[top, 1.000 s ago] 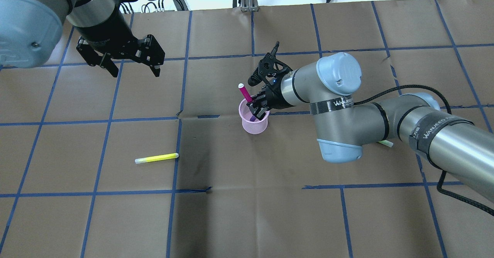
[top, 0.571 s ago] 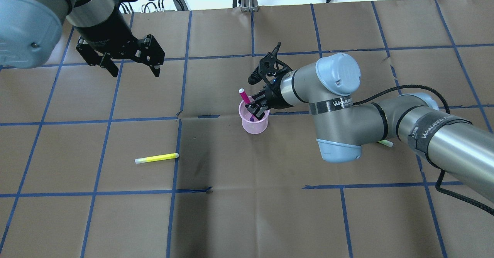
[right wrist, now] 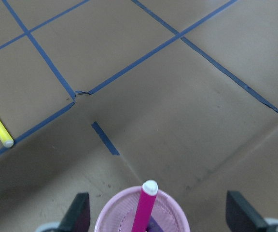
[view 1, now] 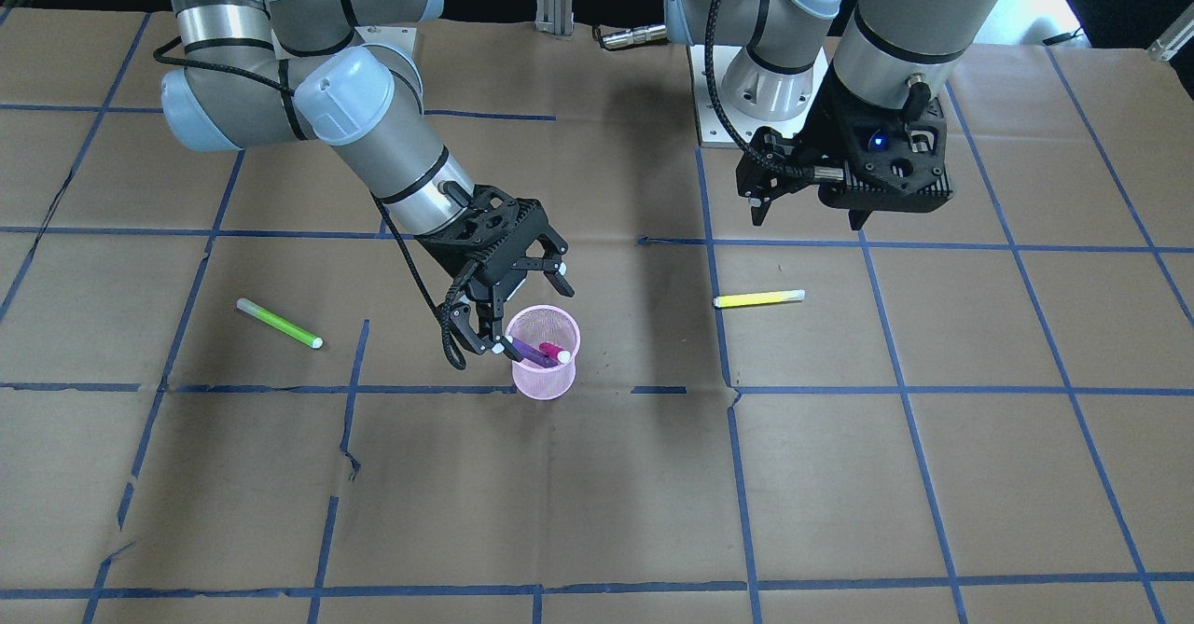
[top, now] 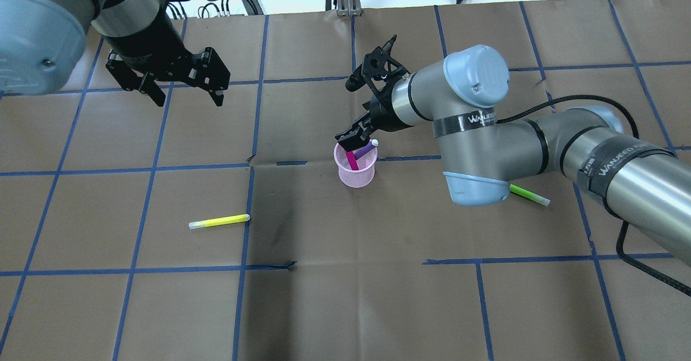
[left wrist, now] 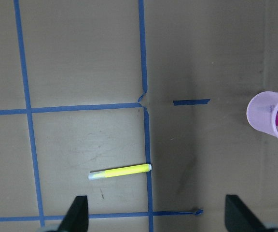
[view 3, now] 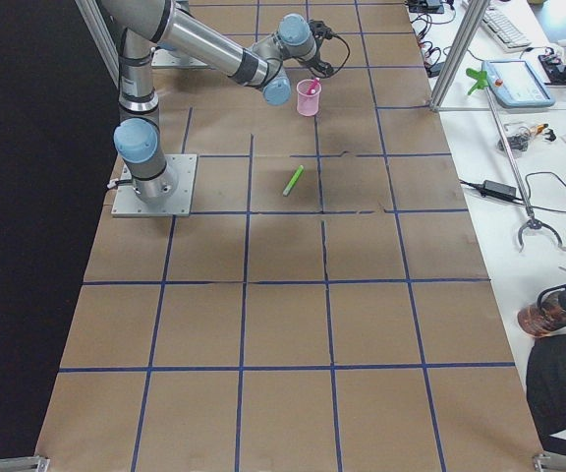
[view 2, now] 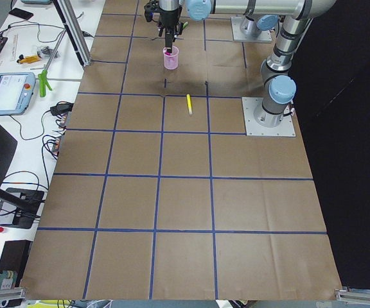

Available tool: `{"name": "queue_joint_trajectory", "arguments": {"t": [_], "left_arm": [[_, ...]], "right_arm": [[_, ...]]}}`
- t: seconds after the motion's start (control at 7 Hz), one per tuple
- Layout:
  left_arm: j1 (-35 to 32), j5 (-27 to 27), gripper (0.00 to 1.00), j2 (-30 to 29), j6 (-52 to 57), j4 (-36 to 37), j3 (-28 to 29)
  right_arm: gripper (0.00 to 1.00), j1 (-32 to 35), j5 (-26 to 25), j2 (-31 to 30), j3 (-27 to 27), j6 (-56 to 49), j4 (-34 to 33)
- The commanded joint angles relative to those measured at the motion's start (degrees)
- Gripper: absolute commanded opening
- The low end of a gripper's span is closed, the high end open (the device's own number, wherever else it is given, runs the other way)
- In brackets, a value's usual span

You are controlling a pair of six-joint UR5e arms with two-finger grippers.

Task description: Insert purple and pink pens into pink cup

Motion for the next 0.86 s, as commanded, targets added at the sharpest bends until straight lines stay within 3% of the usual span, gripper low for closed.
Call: {"name": "queue_joint_trajectory", "arguments": {"t": [0.0,0.43,0.71], "left_arm": [[0.0,-0.1,0.98,0.0,0.1,0.1,0.0],[0.0,0.0,0.98,0.0,0.1,0.1,0.0],[0.0,0.0,0.98,0.0,0.1,0.1,-0.1]], "right_arm": [[1.00,-1.3,-2.7,-3.4,-9.5,1.6,22.5],[1.00,-7.9,-12.6,-3.9,-20.3,15.8,46.6],[1.00,-11.2,-16.8,-5.1,-26.5,31.9,63.7]]}}
